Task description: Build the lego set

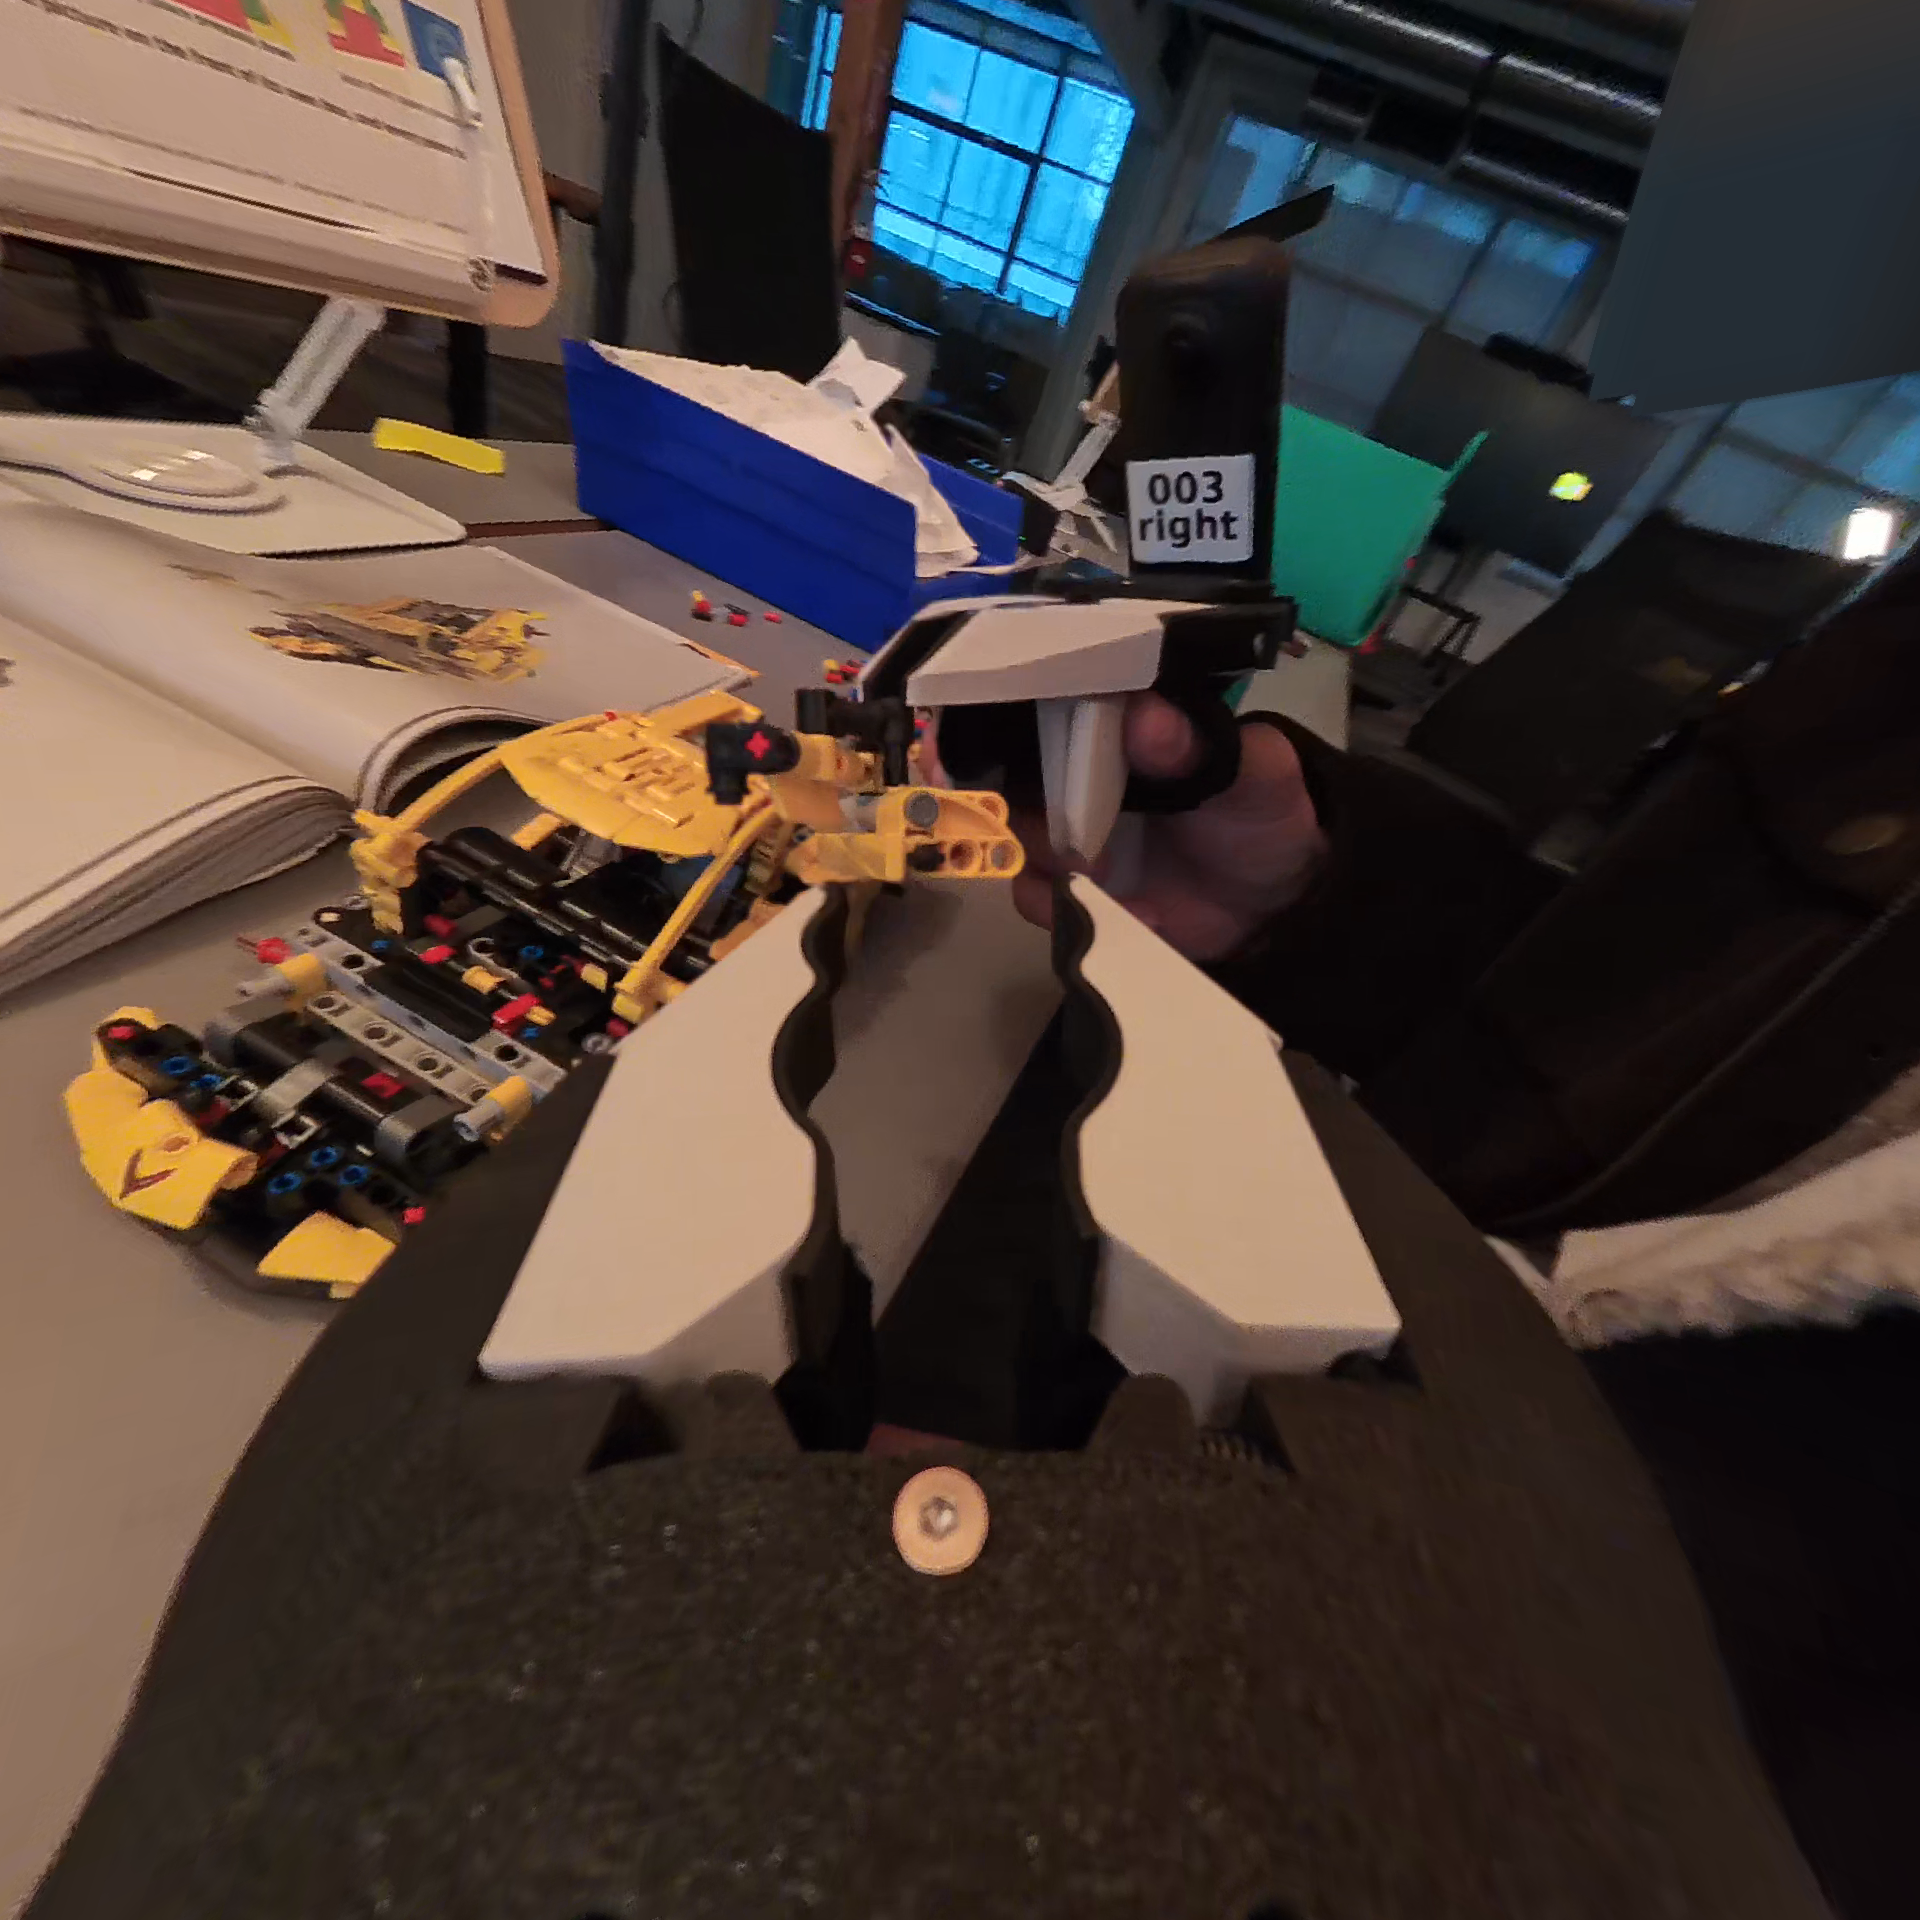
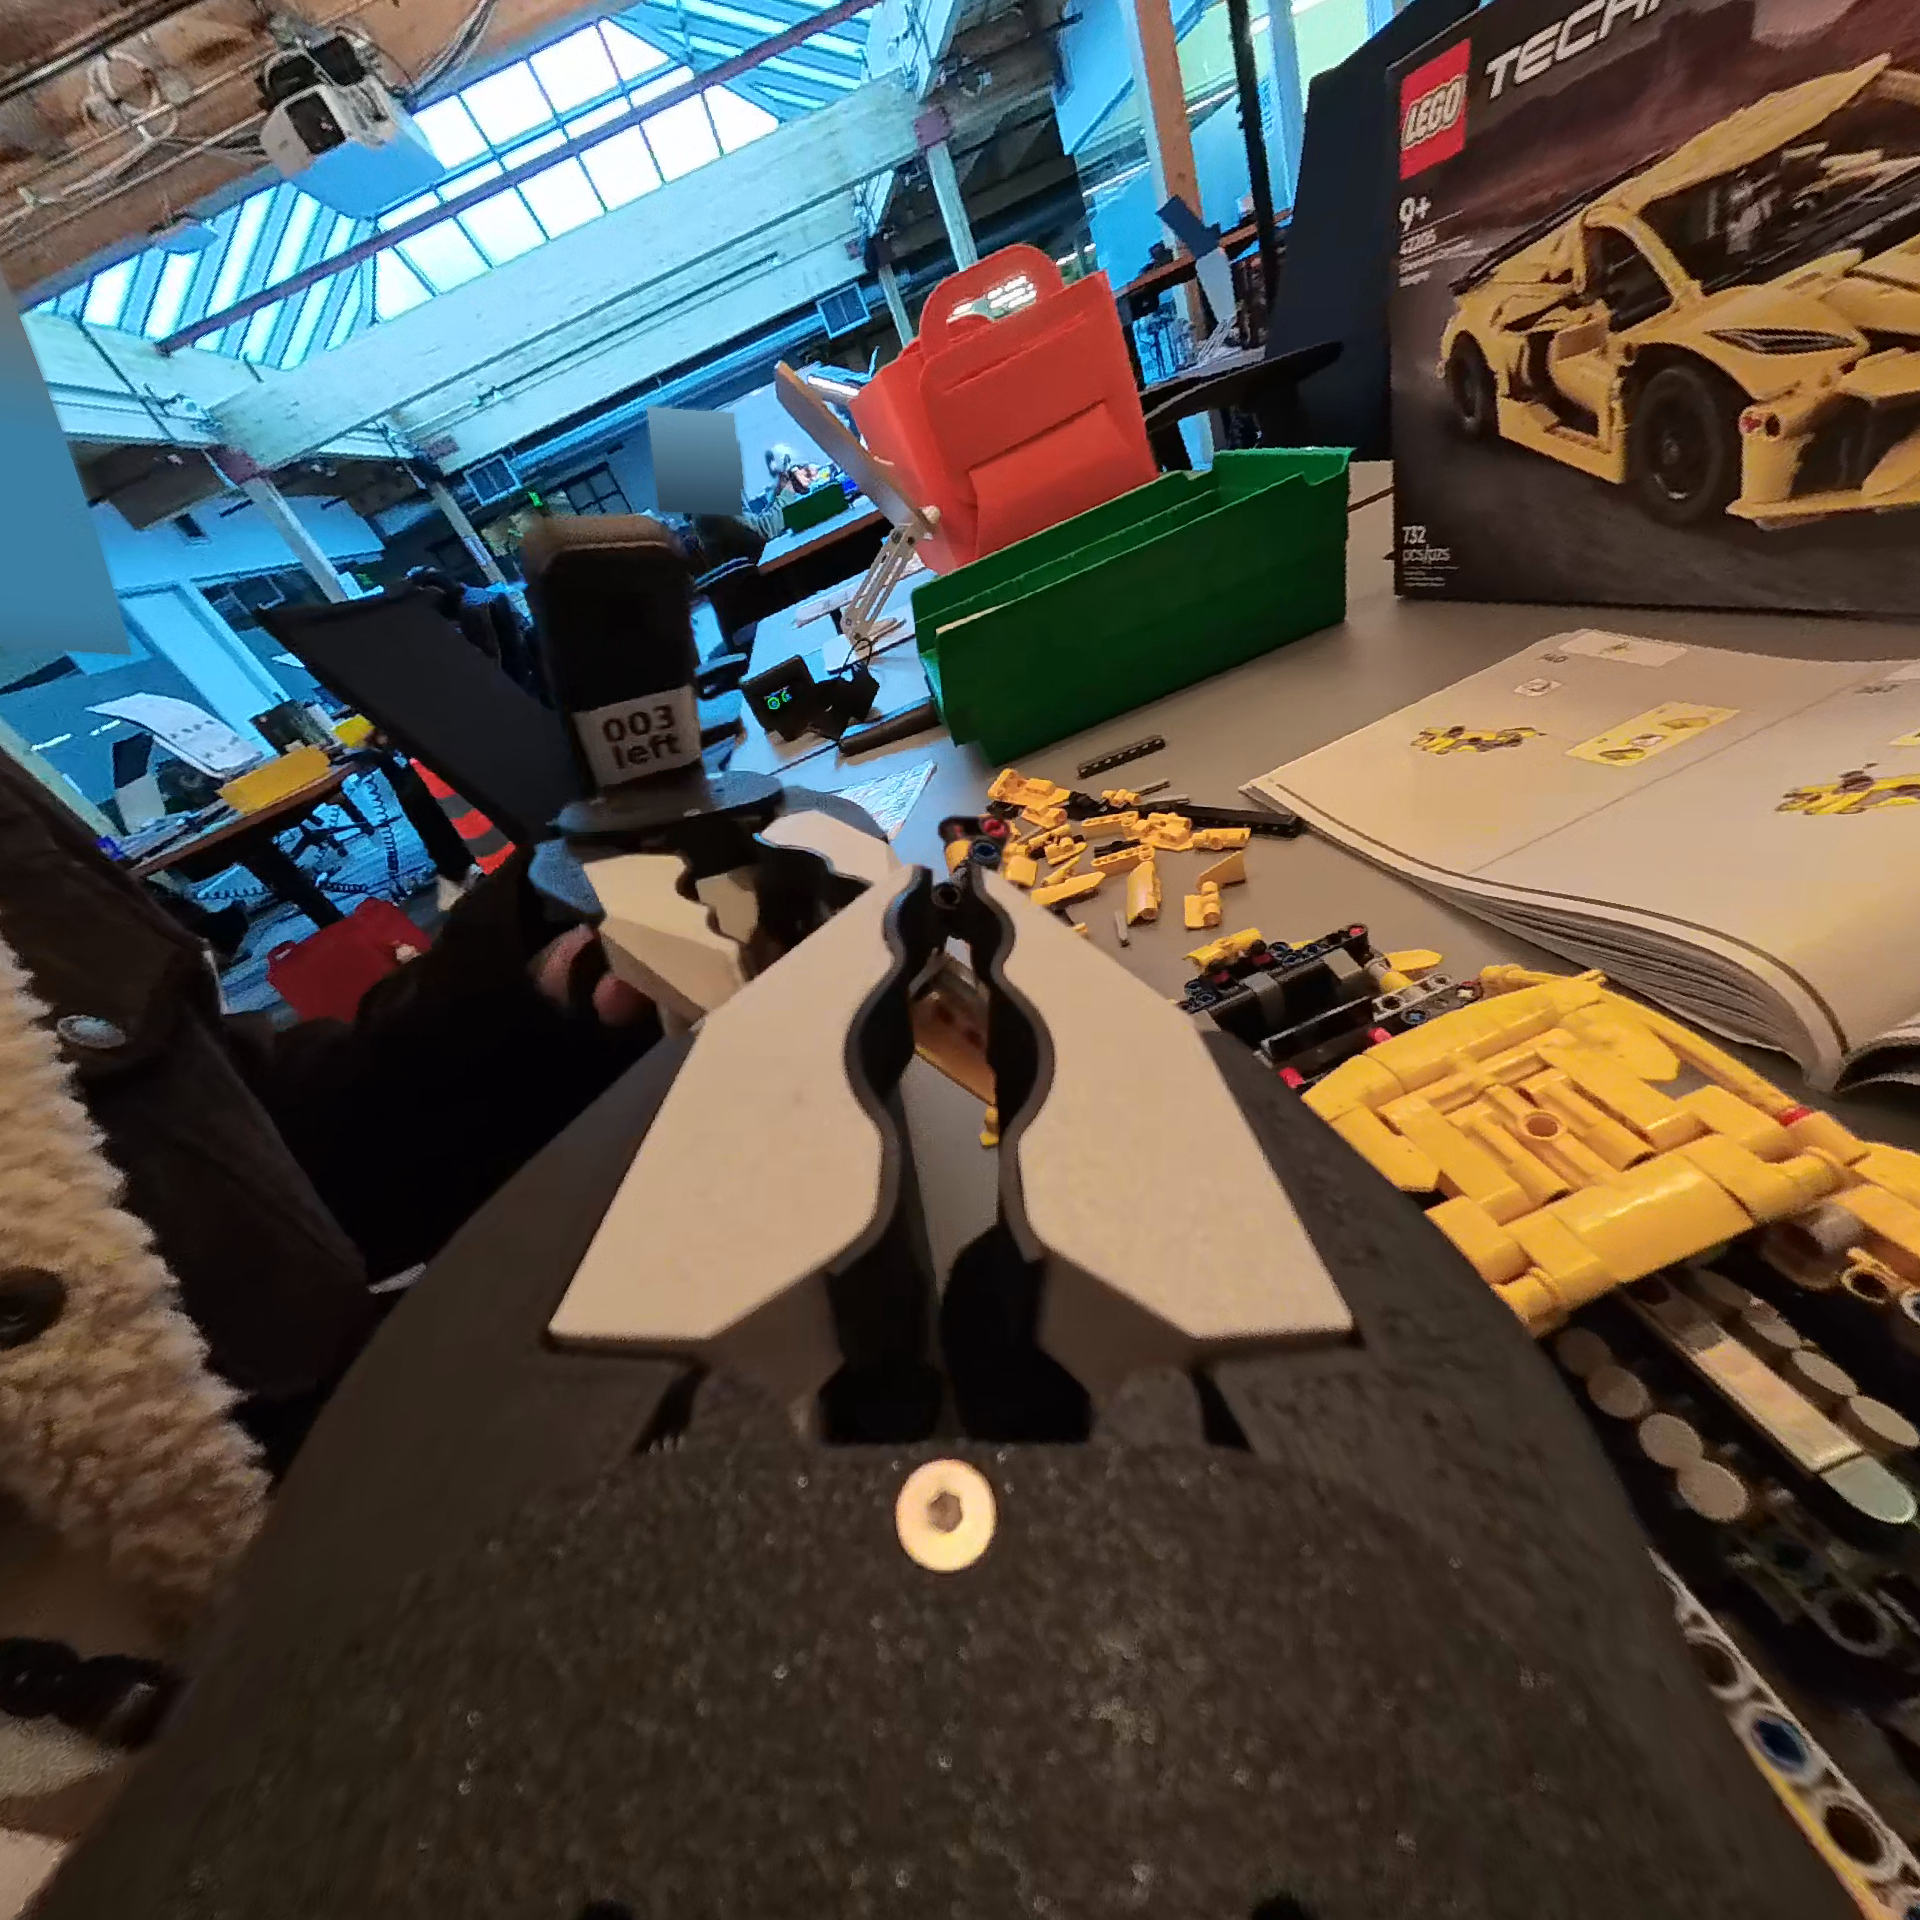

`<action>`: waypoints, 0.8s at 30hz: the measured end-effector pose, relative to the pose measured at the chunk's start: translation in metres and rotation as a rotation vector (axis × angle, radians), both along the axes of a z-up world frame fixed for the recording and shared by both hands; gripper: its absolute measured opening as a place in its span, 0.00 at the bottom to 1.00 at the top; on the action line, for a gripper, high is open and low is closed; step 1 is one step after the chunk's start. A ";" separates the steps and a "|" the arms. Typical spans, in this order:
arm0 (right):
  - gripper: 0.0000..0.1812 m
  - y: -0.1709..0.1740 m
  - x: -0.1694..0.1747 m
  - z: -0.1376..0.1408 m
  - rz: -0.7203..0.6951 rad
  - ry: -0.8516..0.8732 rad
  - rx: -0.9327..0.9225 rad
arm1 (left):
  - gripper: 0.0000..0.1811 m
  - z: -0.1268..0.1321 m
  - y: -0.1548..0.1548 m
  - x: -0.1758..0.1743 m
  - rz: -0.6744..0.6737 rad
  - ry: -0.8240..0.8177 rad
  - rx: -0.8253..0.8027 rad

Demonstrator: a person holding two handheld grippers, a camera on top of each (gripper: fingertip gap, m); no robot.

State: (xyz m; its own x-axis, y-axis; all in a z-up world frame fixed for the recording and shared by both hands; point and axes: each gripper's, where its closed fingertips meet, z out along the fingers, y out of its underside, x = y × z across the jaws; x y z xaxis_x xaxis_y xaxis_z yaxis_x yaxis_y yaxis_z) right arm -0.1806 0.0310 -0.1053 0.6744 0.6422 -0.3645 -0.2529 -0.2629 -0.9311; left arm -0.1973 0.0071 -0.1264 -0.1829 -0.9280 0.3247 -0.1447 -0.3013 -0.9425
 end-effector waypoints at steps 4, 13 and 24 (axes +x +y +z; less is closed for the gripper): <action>0.03 0.001 -0.003 -0.002 -0.008 -0.017 -0.004 | 0.18 0.001 0.004 0.009 0.066 -0.005 -0.017; 0.04 -0.012 -0.011 0.003 0.134 0.030 -0.001 | 0.17 0.017 0.010 -0.005 -0.036 -0.112 -0.162; 0.12 -0.012 -0.008 -0.005 0.133 -0.348 0.016 | 0.16 0.017 0.009 -0.011 -0.086 -0.114 -0.132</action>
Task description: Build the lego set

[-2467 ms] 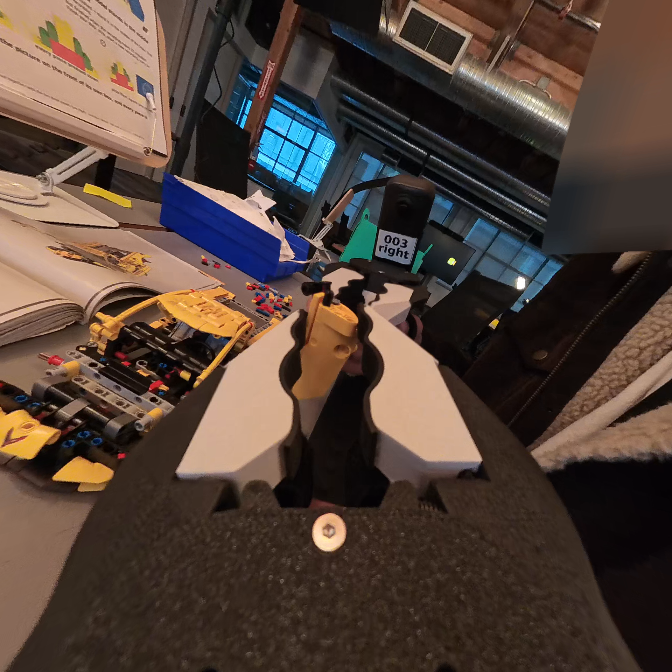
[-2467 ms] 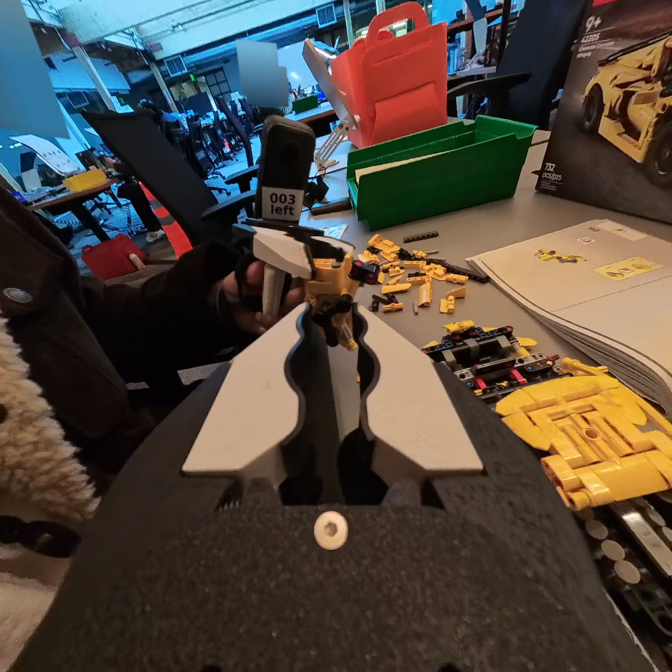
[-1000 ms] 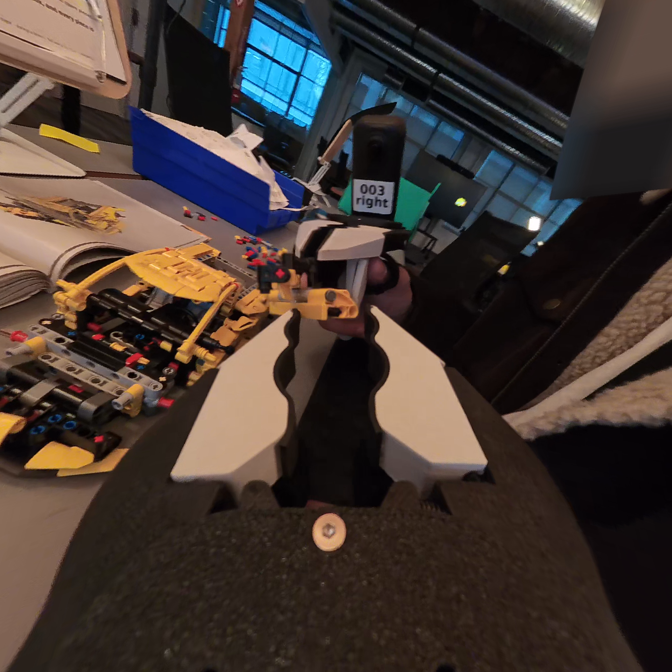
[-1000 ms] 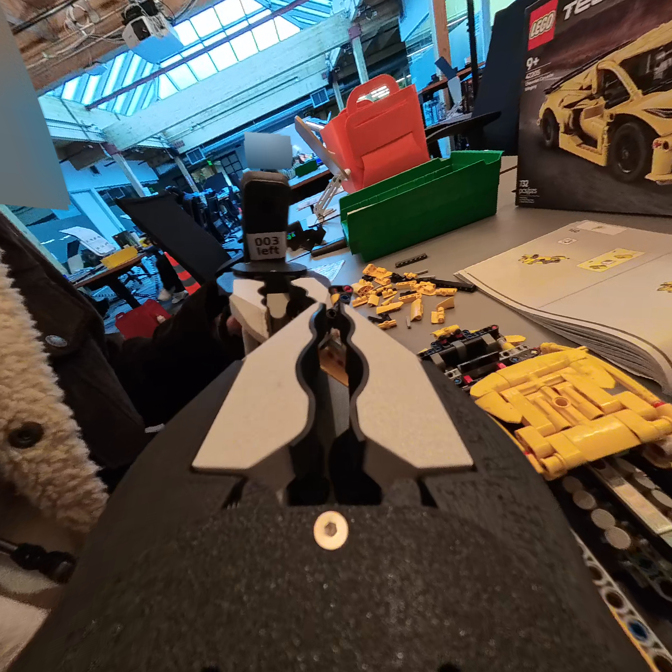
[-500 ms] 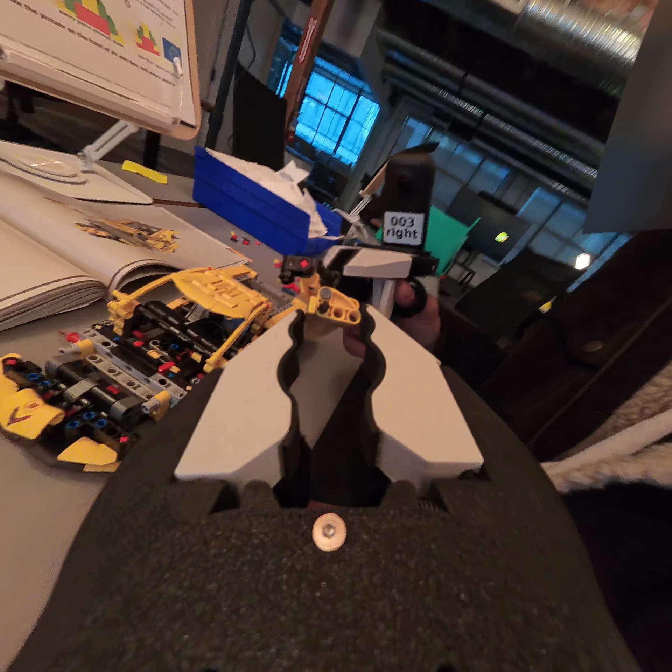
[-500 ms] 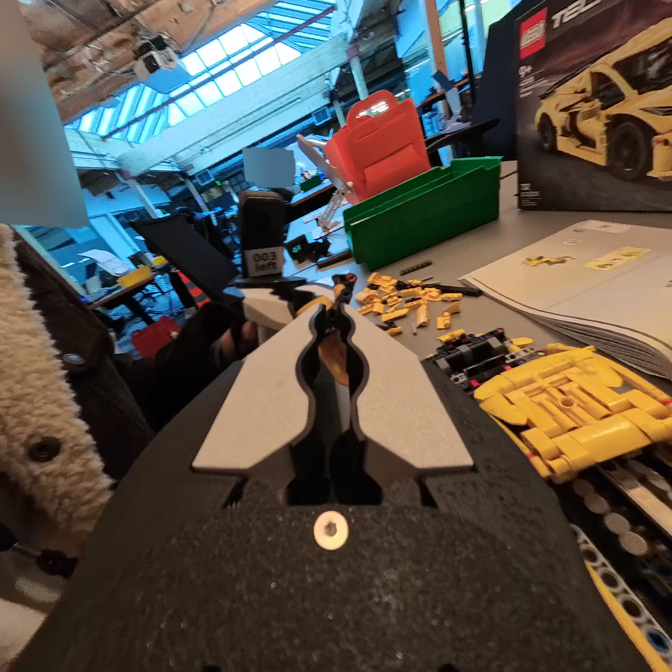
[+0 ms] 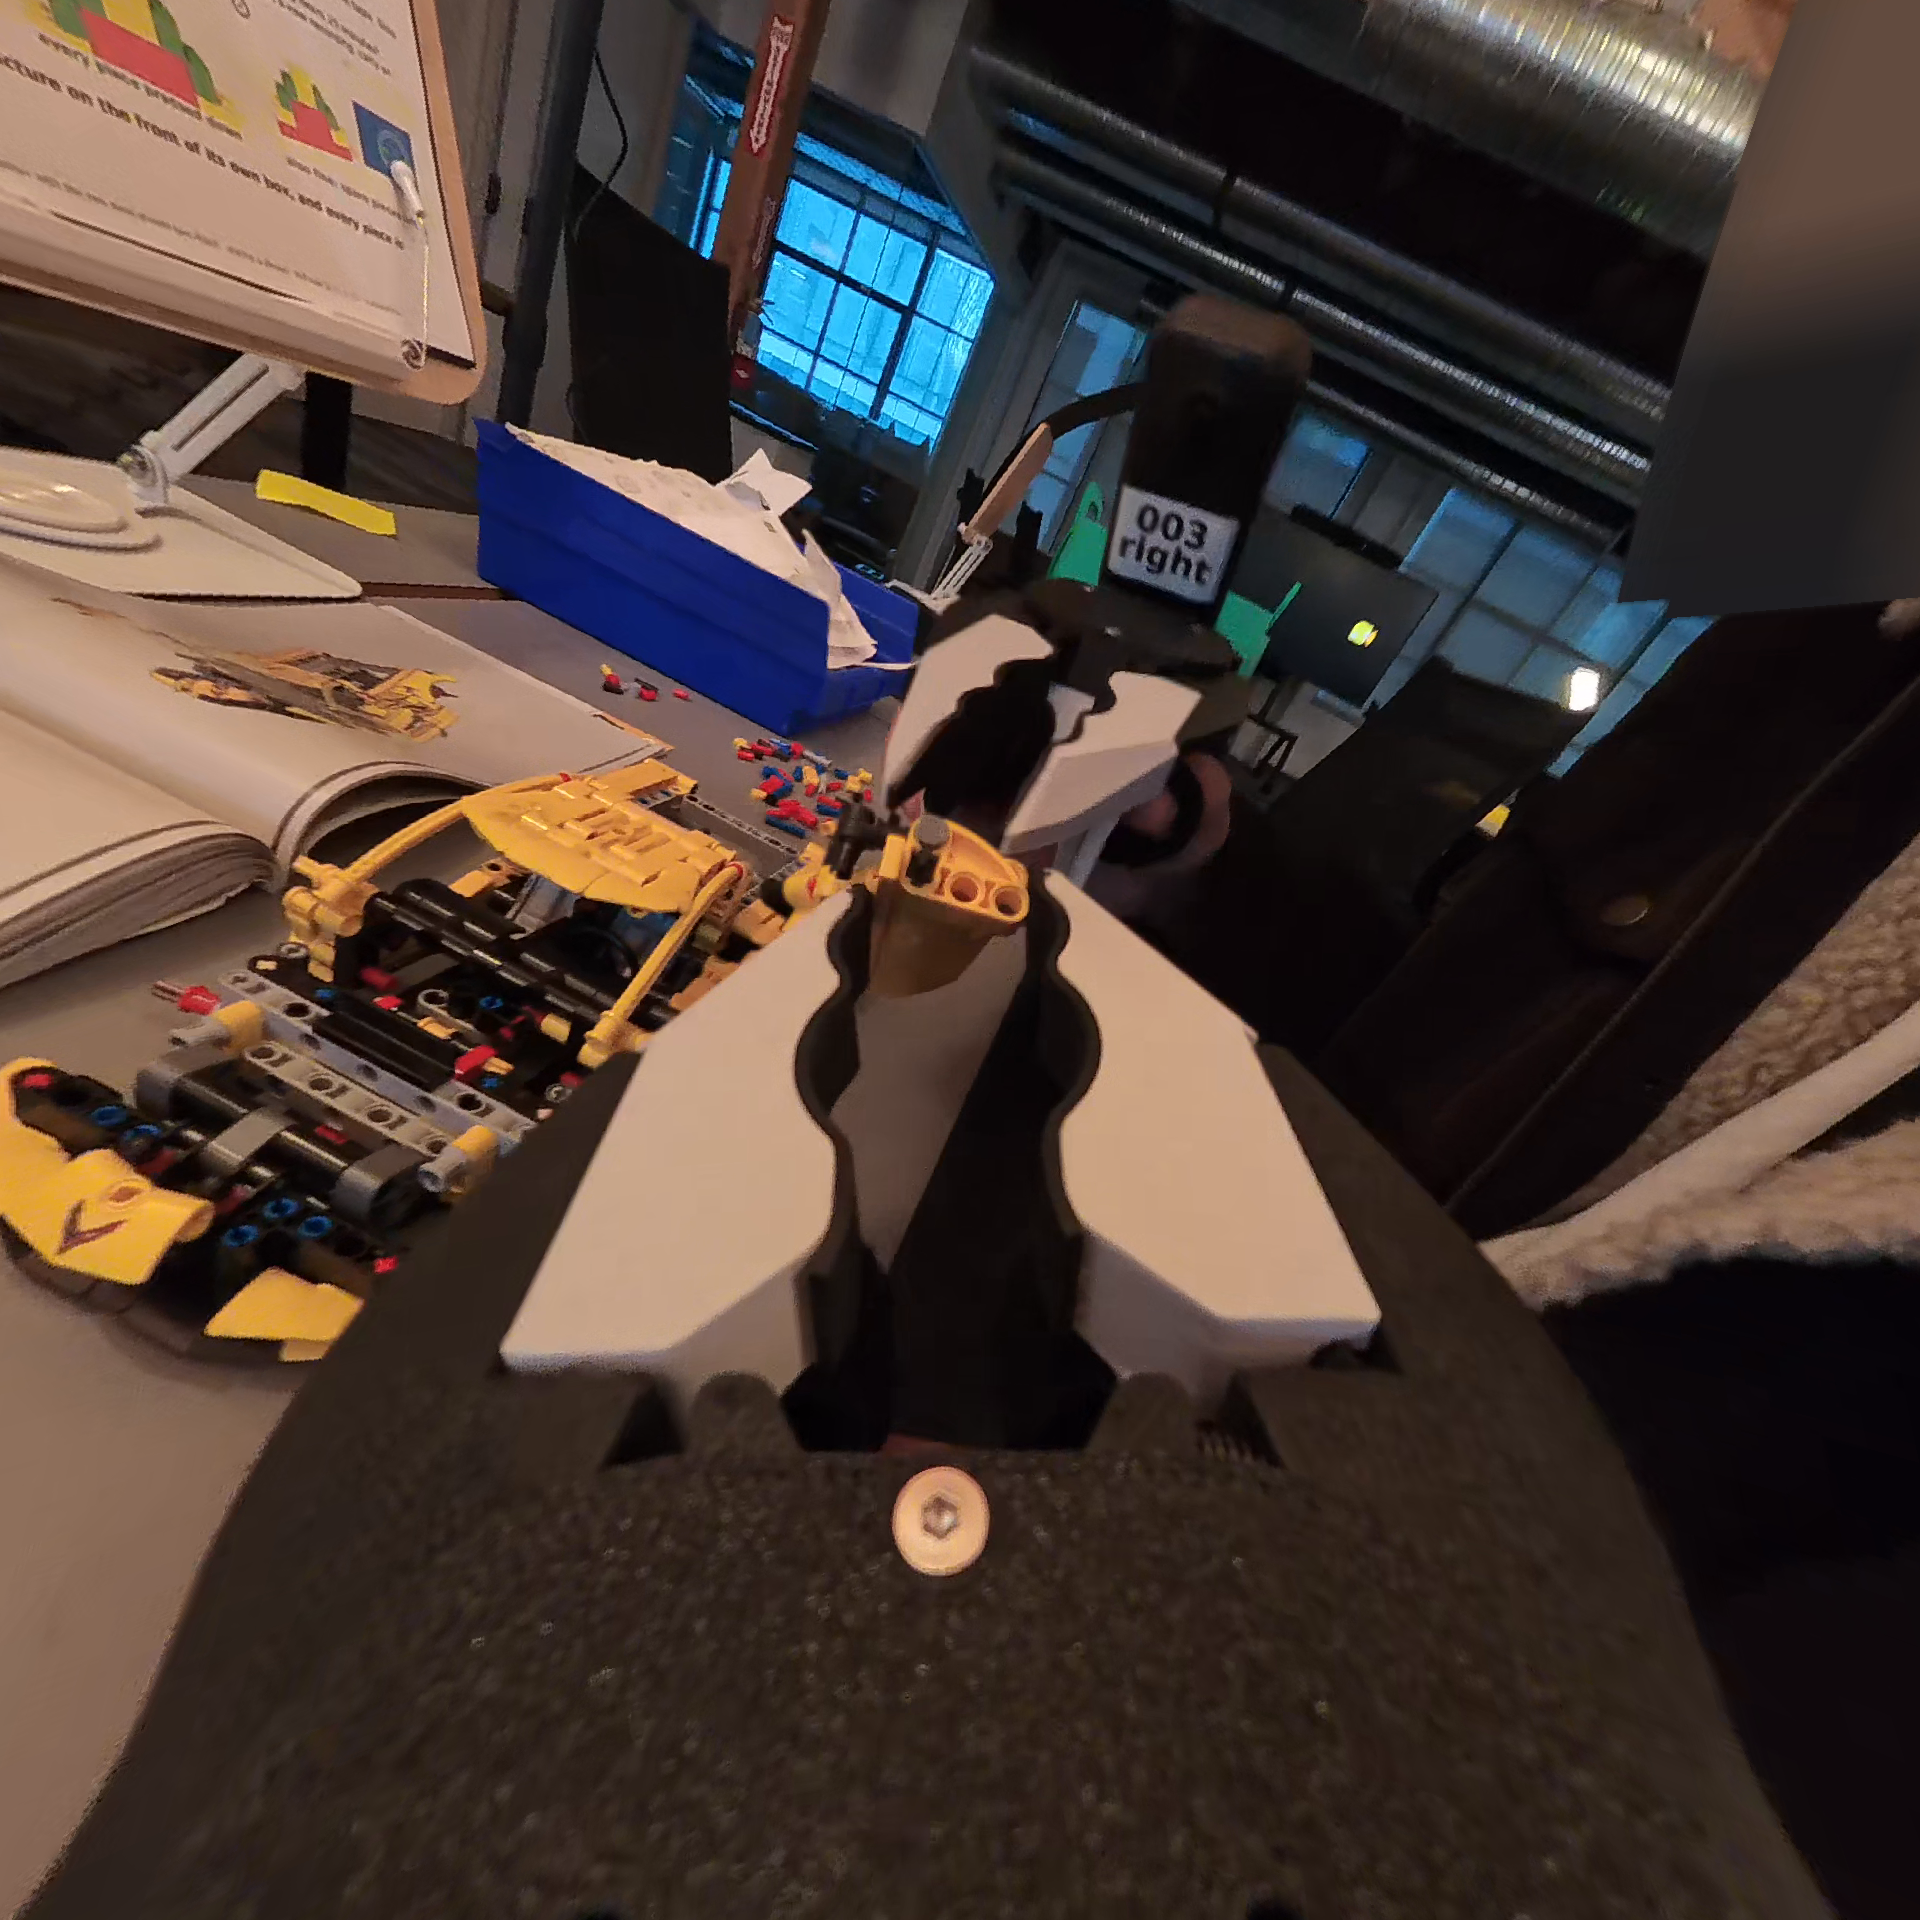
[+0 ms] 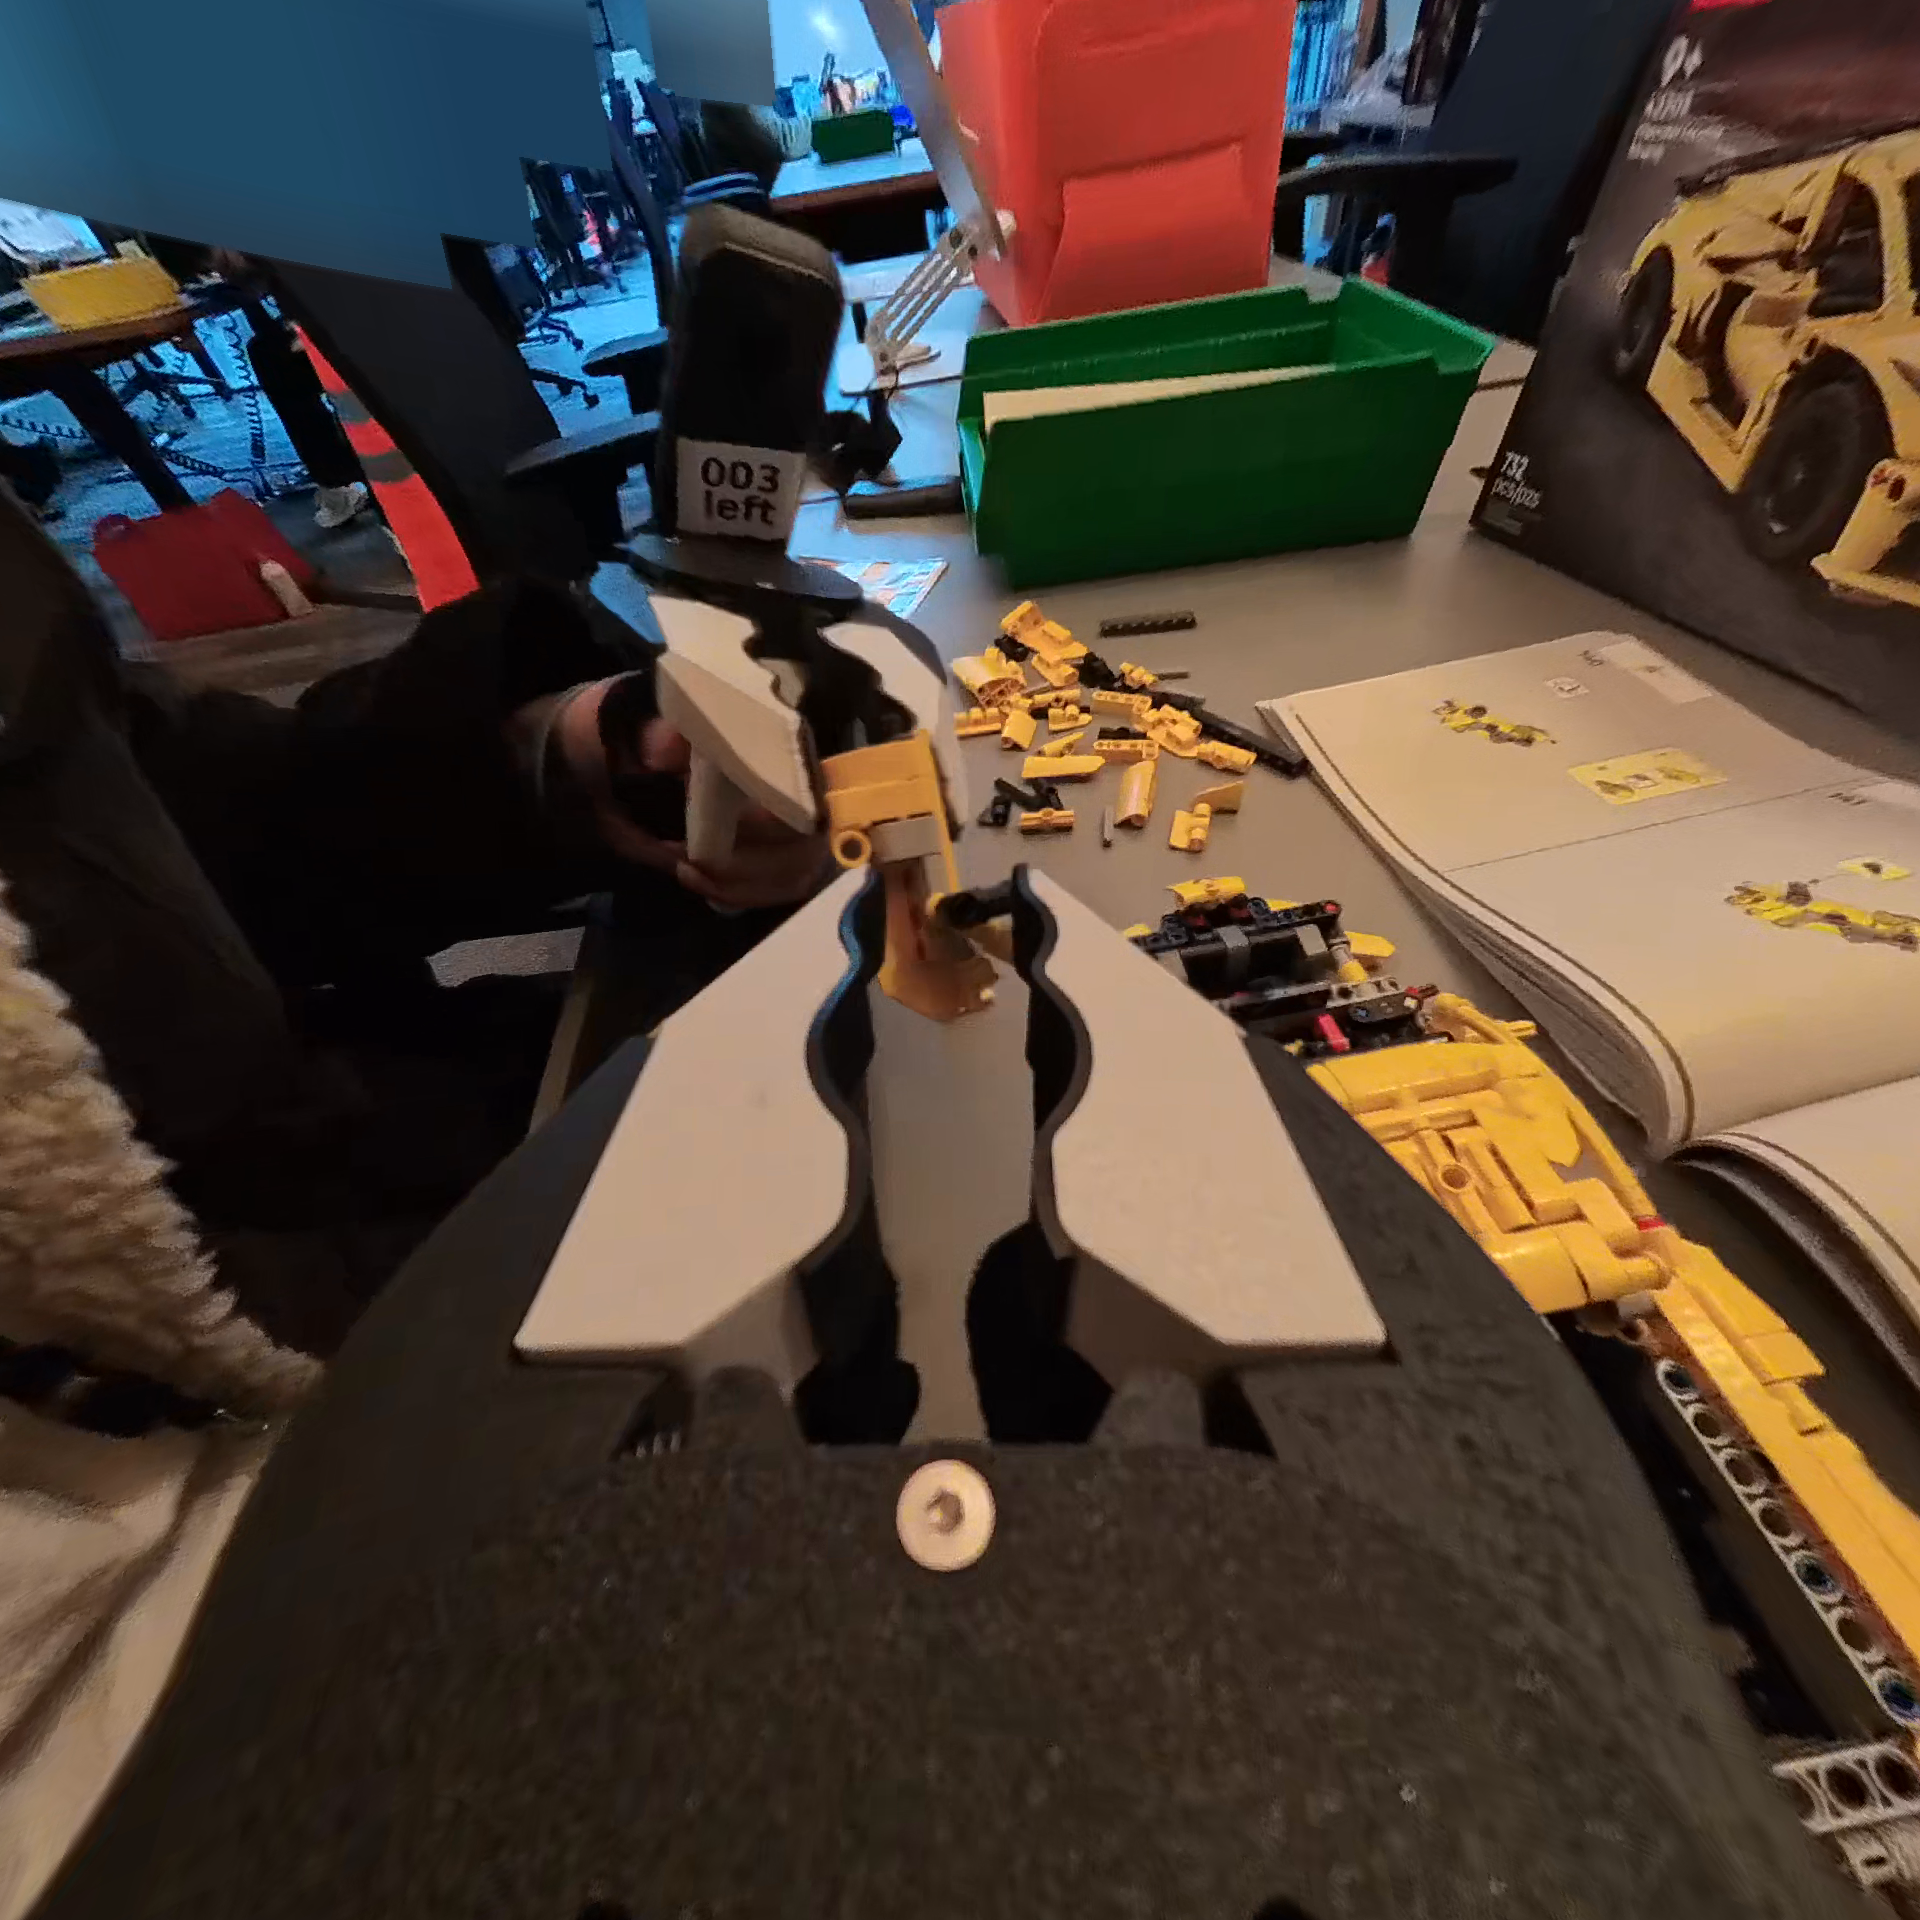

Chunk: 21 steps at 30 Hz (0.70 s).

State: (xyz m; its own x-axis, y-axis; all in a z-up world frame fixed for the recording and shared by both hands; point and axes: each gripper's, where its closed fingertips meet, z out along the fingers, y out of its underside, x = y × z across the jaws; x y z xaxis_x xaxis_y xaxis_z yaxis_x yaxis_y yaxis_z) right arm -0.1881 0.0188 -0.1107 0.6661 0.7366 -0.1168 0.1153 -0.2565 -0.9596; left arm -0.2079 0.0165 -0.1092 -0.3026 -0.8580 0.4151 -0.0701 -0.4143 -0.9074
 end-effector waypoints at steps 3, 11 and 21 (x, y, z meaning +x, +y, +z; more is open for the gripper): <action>0.14 0.001 0.006 -0.004 0.027 0.018 -0.060 | 0.16 0.003 0.000 -0.003 -0.001 -0.018 0.018; 0.20 -0.009 0.002 -0.013 0.167 0.270 -0.418 | 0.16 -0.007 -0.008 -0.003 0.059 0.013 0.365; 0.11 0.005 -0.009 -0.015 0.078 0.281 -0.371 | 0.16 -0.018 -0.008 0.000 0.075 0.067 0.440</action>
State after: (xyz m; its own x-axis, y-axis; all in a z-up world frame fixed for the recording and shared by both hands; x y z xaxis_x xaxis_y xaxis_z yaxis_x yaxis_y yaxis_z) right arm -0.1968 0.0234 -0.1258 0.5153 0.6578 -0.5493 -0.1030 -0.5887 -0.8017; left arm -0.2084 0.0087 -0.1274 -0.2180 -0.9757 0.0222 -0.1196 0.0042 -0.9928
